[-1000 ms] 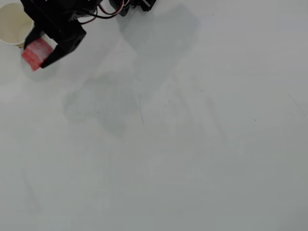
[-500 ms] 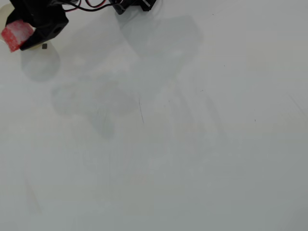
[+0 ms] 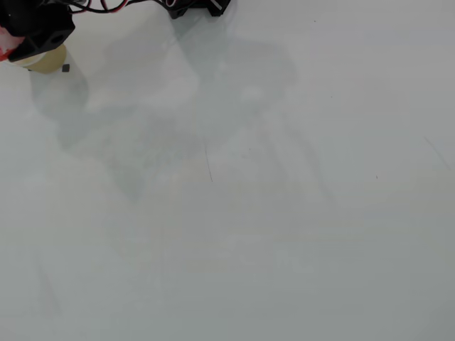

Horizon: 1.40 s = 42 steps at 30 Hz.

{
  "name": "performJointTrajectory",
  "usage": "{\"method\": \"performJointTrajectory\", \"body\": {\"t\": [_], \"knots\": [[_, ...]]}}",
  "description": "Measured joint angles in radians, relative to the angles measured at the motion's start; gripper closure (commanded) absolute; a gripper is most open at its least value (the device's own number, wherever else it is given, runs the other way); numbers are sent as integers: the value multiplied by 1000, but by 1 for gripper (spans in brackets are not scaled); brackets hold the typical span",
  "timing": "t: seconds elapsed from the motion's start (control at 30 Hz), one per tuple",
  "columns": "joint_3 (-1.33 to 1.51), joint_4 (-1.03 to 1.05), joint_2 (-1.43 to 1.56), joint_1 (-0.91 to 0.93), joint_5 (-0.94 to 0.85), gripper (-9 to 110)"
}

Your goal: Pick up the cube and drop it in the cup.

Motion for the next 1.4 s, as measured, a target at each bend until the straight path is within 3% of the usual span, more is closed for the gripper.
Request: {"method": "performJointTrajectory", "body": {"t": [0.37, 1.4], "knots": [[-43, 103, -95, 29, 0, 85], [-43, 103, -95, 110, 0, 85]]}}
